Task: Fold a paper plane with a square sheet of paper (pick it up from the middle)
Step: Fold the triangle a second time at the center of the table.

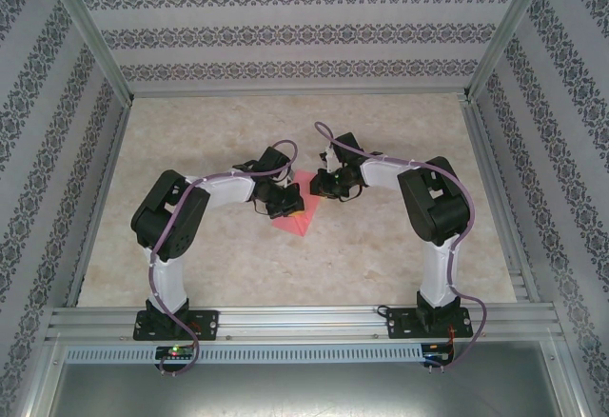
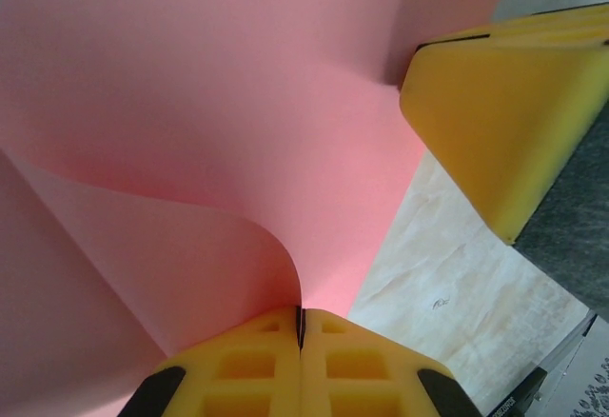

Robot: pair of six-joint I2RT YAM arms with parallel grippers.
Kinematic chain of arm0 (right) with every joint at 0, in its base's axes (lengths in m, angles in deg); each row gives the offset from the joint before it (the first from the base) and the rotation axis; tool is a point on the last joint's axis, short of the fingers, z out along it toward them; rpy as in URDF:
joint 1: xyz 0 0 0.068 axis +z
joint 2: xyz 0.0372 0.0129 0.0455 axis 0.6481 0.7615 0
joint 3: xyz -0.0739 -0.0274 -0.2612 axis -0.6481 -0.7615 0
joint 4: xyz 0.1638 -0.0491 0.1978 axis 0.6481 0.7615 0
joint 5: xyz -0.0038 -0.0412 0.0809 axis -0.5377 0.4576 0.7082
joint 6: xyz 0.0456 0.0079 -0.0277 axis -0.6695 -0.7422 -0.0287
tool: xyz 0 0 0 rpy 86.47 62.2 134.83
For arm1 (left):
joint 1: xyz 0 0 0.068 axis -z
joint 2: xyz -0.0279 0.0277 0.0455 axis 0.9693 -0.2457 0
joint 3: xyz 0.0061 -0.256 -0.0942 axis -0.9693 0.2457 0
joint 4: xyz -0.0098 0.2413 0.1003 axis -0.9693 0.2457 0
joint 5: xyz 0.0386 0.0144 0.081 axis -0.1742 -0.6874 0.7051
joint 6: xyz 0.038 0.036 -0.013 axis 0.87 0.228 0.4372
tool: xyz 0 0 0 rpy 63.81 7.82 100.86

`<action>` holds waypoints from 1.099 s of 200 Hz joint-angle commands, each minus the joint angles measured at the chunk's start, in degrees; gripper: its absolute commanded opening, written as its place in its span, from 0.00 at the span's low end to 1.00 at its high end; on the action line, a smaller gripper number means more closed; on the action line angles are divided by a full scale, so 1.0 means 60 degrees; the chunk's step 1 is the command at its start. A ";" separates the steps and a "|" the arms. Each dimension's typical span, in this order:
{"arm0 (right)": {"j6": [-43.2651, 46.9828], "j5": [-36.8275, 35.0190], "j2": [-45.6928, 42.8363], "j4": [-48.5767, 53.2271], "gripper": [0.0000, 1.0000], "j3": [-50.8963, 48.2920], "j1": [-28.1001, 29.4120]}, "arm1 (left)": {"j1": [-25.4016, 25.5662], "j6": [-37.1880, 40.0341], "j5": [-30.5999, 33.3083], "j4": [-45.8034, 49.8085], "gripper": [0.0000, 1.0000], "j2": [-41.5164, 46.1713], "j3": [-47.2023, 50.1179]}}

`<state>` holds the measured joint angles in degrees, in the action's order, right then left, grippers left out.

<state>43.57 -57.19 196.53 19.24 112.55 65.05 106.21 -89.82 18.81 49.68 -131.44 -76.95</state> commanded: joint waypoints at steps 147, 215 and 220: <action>0.0275 0.0194 -0.0512 0.0049 0.20 -0.0276 0.0009 | 0.0159 0.0327 0.0081 0.0170 0.01 -0.0605 -0.0335; 0.0189 0.0199 -0.0894 -0.0056 0.24 -0.0429 -0.0057 | 0.0162 0.0319 0.0375 0.0058 0.08 -0.0675 -0.0192; 0.0169 0.0217 -0.0947 -0.0086 0.24 -0.0459 -0.0070 | 0.0157 0.0326 0.0389 0.0033 0.09 -0.0664 -0.0181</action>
<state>44.16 -56.76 194.14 19.24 110.82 64.98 106.56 -89.21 18.81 49.66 -133.47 -78.02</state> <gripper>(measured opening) 0.237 0.073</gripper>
